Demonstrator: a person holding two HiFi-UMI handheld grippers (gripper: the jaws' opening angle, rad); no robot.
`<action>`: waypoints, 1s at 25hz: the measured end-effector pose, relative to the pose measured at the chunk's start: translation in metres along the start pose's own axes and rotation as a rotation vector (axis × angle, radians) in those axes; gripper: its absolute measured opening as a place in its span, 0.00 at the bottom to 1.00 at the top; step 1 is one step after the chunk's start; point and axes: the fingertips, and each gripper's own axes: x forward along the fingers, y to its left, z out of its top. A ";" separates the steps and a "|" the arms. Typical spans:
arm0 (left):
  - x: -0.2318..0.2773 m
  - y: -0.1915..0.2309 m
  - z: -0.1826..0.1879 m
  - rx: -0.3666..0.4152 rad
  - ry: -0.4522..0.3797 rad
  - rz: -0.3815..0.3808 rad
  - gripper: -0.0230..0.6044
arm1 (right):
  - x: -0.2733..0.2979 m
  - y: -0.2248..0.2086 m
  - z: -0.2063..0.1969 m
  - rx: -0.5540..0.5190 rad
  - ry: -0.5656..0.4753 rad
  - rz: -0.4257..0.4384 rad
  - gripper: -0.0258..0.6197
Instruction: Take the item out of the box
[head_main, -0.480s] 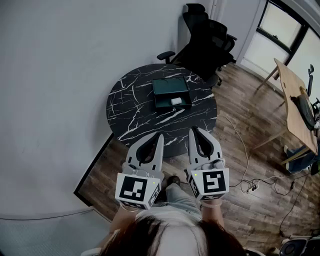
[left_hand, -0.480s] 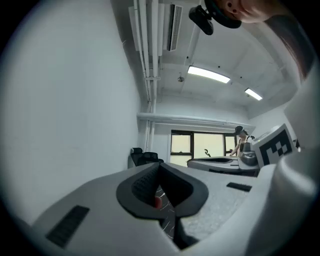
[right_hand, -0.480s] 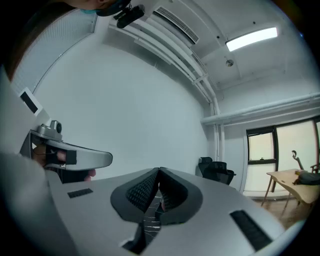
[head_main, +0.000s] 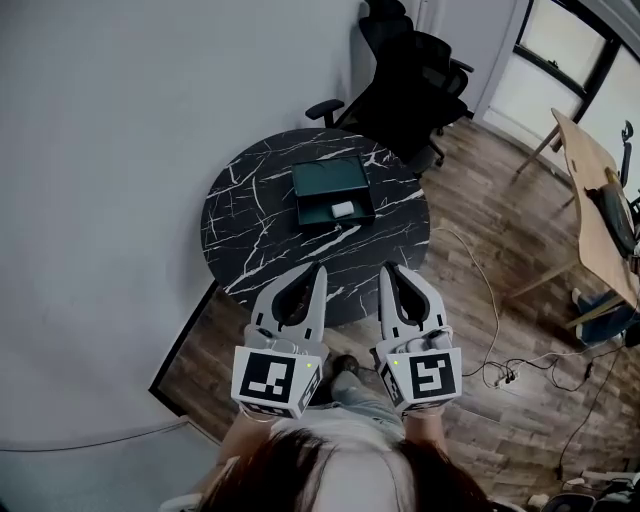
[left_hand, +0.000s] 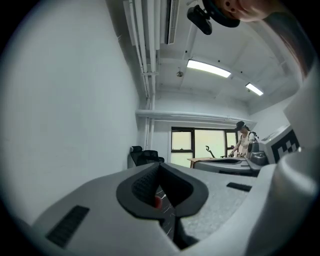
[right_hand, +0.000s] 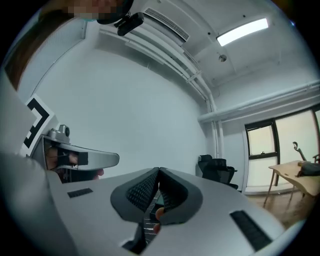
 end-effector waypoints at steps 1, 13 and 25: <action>0.007 -0.001 0.000 0.002 0.003 0.002 0.05 | 0.003 -0.006 -0.002 -0.004 0.004 0.001 0.08; 0.071 -0.010 -0.002 0.004 0.009 0.061 0.05 | 0.033 -0.071 -0.010 0.053 -0.008 0.058 0.08; 0.092 -0.004 -0.013 0.005 0.055 0.112 0.05 | 0.059 -0.082 -0.026 0.081 0.016 0.121 0.08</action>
